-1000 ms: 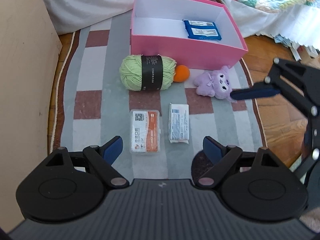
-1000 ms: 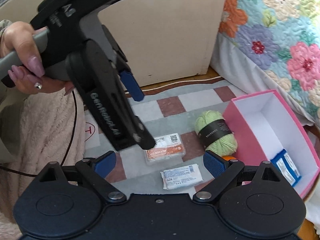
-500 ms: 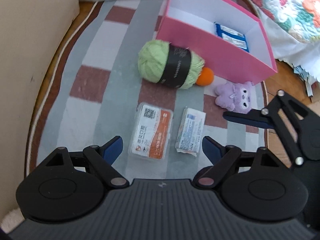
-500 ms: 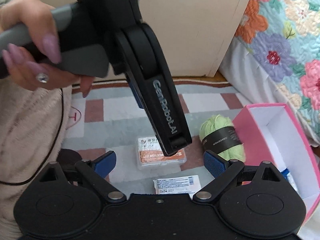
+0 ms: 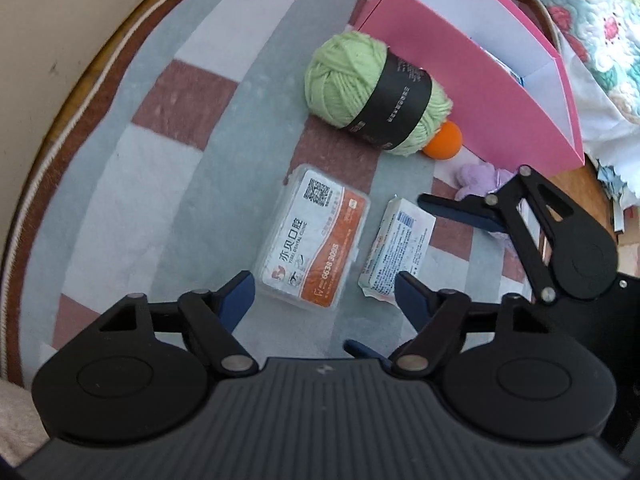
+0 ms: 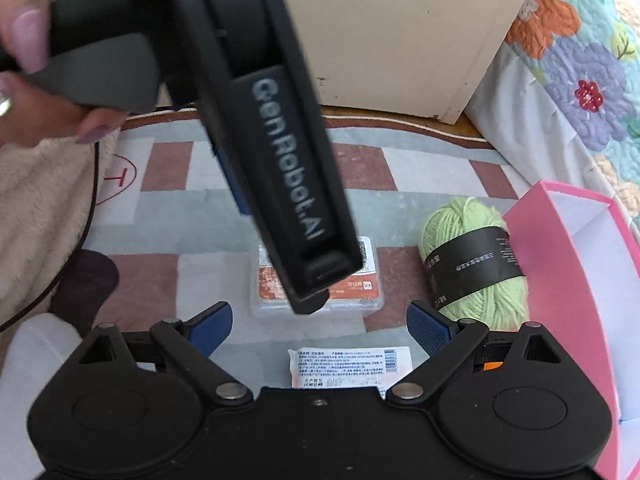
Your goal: Organize objects
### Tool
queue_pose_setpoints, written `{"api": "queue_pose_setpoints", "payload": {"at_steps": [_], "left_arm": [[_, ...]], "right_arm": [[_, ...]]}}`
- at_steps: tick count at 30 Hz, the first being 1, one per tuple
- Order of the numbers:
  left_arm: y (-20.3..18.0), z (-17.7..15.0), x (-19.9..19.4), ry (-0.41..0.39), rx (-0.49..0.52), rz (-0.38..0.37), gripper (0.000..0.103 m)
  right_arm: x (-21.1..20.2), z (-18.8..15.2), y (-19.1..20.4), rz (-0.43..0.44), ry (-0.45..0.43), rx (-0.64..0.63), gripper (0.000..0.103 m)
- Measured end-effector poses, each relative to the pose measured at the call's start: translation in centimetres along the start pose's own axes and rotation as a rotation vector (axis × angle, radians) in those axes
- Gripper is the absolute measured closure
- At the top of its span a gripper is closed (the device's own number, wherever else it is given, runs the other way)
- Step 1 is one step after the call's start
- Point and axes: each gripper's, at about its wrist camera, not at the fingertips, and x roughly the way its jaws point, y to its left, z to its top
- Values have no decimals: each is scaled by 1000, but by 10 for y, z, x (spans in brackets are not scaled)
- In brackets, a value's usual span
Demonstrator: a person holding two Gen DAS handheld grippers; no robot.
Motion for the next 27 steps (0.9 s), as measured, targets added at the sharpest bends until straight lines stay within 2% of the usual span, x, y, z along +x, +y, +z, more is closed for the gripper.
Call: {"api": "queue_pose_setpoints", "payload": {"at_steps": [3, 6, 10, 13, 17, 19, 27], "left_arm": [[5, -2, 4, -3, -32, -9, 35], [10, -1, 7, 37, -47, -31, 35], [12, -3, 11, 39, -40, 3, 35], [17, -4, 16, 40, -63, -7, 39], [25, -3, 19, 39, -98, -25, 39], [27, -3, 18, 29, -115, -50, 39], [33, 2, 23, 3, -154, -43, 44]], "right_arm": [[8, 1, -1, 23, -3, 11, 7], [13, 1, 1, 21, -11, 3, 7], [26, 1, -1, -11, 1, 6, 7], [34, 1, -6, 16, 21, 37, 7], [39, 2, -9, 34, 23, 56, 7], [40, 1, -10, 39, 11, 81, 7], [47, -3, -21, 66, 3, 212, 7]]}}
